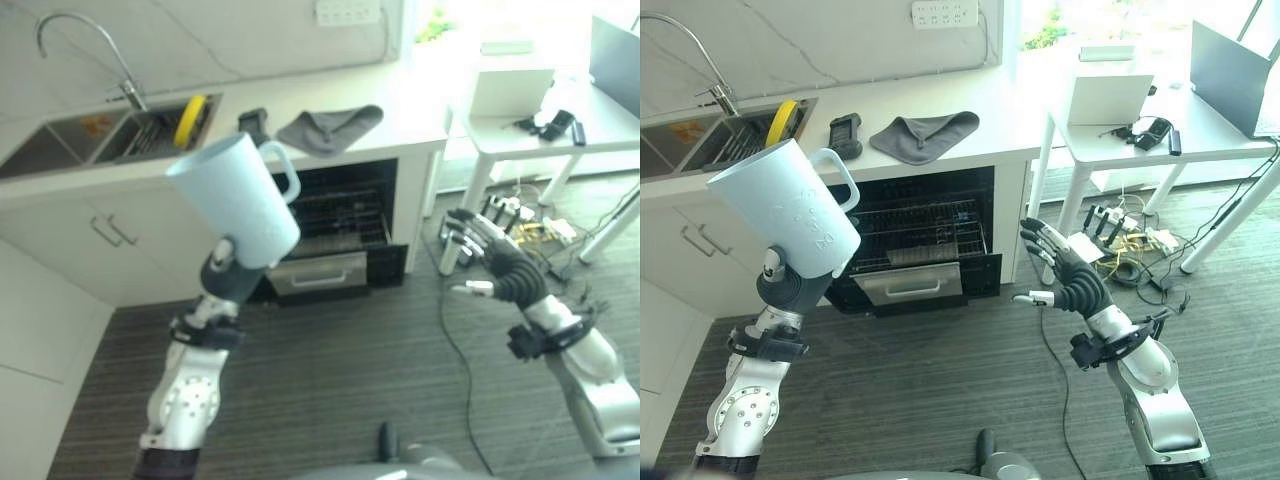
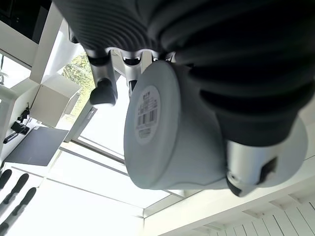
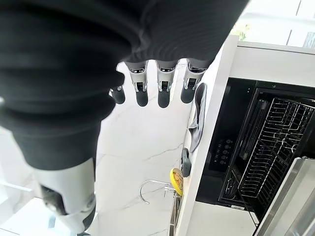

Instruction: Place the dishes in the dishwasher.

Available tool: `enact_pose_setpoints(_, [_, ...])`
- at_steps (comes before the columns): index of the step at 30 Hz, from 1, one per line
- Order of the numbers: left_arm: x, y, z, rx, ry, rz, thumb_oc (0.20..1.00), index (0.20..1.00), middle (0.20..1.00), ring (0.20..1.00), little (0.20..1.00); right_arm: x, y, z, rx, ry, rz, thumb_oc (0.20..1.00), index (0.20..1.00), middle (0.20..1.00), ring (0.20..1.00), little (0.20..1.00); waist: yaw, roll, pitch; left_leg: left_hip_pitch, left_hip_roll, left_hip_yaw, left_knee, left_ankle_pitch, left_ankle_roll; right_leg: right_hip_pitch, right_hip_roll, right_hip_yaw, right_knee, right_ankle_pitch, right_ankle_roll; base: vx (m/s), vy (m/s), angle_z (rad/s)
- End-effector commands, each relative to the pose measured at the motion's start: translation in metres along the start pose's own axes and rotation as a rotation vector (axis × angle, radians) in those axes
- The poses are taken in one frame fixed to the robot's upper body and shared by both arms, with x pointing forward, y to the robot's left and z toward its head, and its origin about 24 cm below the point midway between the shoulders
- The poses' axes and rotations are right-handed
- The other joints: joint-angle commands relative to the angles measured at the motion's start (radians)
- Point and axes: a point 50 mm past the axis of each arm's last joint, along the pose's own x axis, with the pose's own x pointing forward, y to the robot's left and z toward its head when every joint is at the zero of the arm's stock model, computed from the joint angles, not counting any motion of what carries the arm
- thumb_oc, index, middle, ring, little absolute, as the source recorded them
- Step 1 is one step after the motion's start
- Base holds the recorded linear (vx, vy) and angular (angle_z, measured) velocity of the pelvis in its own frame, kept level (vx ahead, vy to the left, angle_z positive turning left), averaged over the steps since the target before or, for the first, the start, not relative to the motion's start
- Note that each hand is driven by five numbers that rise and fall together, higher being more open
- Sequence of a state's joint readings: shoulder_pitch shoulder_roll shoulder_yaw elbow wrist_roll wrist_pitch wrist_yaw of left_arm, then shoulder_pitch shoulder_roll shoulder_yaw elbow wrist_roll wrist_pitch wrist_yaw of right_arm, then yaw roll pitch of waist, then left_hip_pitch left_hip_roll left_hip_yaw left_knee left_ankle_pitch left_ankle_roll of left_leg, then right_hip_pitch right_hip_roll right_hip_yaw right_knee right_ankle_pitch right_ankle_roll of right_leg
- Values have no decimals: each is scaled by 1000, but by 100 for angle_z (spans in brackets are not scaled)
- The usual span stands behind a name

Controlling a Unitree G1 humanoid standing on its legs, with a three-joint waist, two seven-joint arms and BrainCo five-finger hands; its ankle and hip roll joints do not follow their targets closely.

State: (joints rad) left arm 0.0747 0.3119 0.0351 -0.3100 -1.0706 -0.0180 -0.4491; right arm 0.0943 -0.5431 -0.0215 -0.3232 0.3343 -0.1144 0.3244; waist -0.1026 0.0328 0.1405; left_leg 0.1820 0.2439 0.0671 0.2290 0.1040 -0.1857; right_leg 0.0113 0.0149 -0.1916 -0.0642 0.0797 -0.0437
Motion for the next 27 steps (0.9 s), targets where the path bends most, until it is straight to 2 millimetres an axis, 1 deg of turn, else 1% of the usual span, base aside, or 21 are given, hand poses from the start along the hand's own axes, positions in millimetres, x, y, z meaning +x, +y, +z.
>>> enact_pose_setpoints(1, [1,-7,11,45,-31,-85,200,200,200,200,200,2,4,16,-13,-98,-13,1000,1000,1000,1000,1000,17,-36,-37,-59,-87,57,-96,14,79,50,-95,31,-23,34,121,117,-84,34])
enact_pose_setpoints(2, [-1,-7,10,44,-30,-81,200,200,200,200,200,3,2,15,-11,-96,-18,1000,1000,1000,1000,1000,26,-35,-33,-69,-112,62,-134,-6,91,59,-92,26,-23,27,125,147,14,39])
enact_pose_setpoints(3, [-2,-6,10,44,-35,-76,200,200,200,200,200,4,3,15,-14,-95,-15,1000,1000,1000,1000,1000,35,-30,-27,-72,-132,74,-199,-13,96,67,-88,23,-23,18,132,164,55,36])
enact_pose_setpoints(4, [-2,-6,10,45,-41,-73,200,200,200,200,200,4,3,14,-16,-96,-12,1000,1000,1000,1000,1000,40,-25,-22,-74,-138,84,-251,-1,94,75,-84,24,-23,11,135,170,94,15])
enact_pose_setpoints(5, [-1,-6,11,42,-48,-74,200,200,200,200,200,5,5,14,-20,-98,-9,1000,1000,1000,1000,1000,49,-22,-16,-104,-132,98,-303,30,88,93,-81,26,-23,-2,137,205,159,16])
enact_pose_setpoints(6, [0,-5,12,29,-59,-73,200,200,200,200,200,4,7,14,-31,-98,-5,1000,1000,1000,1000,1000,63,-20,-8,-182,-104,99,-316,94,64,120,-78,22,-23,-21,137,195,165,11])
enact_pose_setpoints(7, [0,-4,11,28,-61,-72,200,200,200,200,200,4,7,14,-33,-97,-5,1000,1000,1000,1000,1000,66,-18,-7,-205,-94,101,-316,117,55,129,-75,20,-23,-28,134,200,189,7])
enact_pose_setpoints(8, [-2,-4,11,24,-64,-71,200,200,200,200,200,3,7,13,-37,-93,-4,1000,1000,1000,1000,1000,70,-15,-4,-241,-84,121,-316,150,43,147,-71,12,-23,-37,133,155,166,-11])
enact_pose_setpoints(9, [-4,-3,11,18,-68,-71,200,200,200,200,200,1,5,14,-41,-90,-2,1000,1000,1000,1000,1000,72,-13,-3,-260,-77,144,-316,171,38,163,-67,5,-23,-47,132,253,327,-23])
enact_pose_setpoints(10, [-10,-1,12,19,-83,-56,200,200,200,200,200,-5,2,13,-50,-82,26,1000,1000,1000,1000,1000,71,-17,-5,-251,-81,167,-316,150,48,177,-70,-5,-23,-56,133,226,319,-48])
enact_pose_setpoints(11, [-11,0,13,19,-88,-51,200,200,200,200,200,-6,2,13,-49,-80,33,1000,1000,1000,1000,1000,71,-18,-6,-246,-84,167,-316,144,52,181,-72,-4,-23,-56,134,270,408,-65])
enact_pose_setpoints(12, [-9,1,15,23,-96,-38,200,200,200,200,200,-8,1,14,-37,-78,48,1000,1000,1000,1000,1000,67,-26,-13,-231,-96,168,-316,113,64,191,-82,-5,-23,-54,140,178,281,-77])
enact_pose_setpoints(14, [-6,1,16,30,-95,-39,200,200,200,200,200,-9,0,16,-26,-83,57,1000,1000,1000,1000,1000,69,-36,-22,-213,-113,166,-316,88,80,204,-97,-9,-23,-53,150,202,302,-50])
enact_pose_setpoints(16, [0,0,15,36,-87,-49,200,200,200,200,200,-6,1,17,-19,-91,58,1000,1000,1000,1000,1000,77,-48,-34,-198,-138,156,-316,63,98,210,-114,-16,-23,-47,160,179,259,-8])
enact_pose_setpoints(17, [4,-1,14,43,-80,-58,200,200,200,200,200,-2,3,18,-16,-99,53,1000,1000,1000,1000,1000,86,-57,-41,-187,-155,150,-316,46,111,213,-129,-30,-23,-40,170,161,246,13])
enact_pose_setpoints(20, [9,-4,13,61,-62,-76,200,200,200,200,200,6,7,19,-7,-116,38,1000,1000,1000,1000,1000,109,-72,-45,-173,-184,134,-316,22,136,220,-161,-56,-3,-40,188,165,259,18])
enact_pose_setpoints(21, [9,-4,14,69,-52,-81,200,200,200,200,200,8,9,19,-4,-122,34,1000,1000,1000,1000,1000,121,-76,-46,-168,-197,126,-316,13,150,214,-176,-63,33,-45,195,145,250,21])
enact_pose_setpoints(22, [8,-4,14,74,-48,-81,200,200,200,200,200,8,10,19,-2,-123,34,1000,1000,1000,1000,1000,125,-78,-47,-168,-203,125,-316,10,155,211,-182,-64,50,-48,198,140,252,32])
enact_pose_setpoints(25, [5,-4,15,88,-29,-81,200,200,200,200,200,7,13,19,-1,-125,34,1000,1000,1000,1000,1000,143,-84,-45,-164,-228,120,-316,-4,180,191,-210,-72,160,-26,202,113,247,23])
enact_pose_setpoints(26, [5,-4,15,96,-23,-82,200,200,200,200,200,6,14,19,3,-127,38,1000,1000,1000,1000,1000,147,-84,-42,-163,-233,121,-316,-6,188,182,-219,-75,210,-9,204,101,280,-3])
enact_pose_setpoints(27, [5,-5,14,111,-16,-89,200,200,200,200,200,6,16,19,6,-129,47,1000,1000,1000,1000,1000,144,-80,-34,-152,-240,108,-316,-12,198,143,-227,-63,298,27,205,96,269,-11])
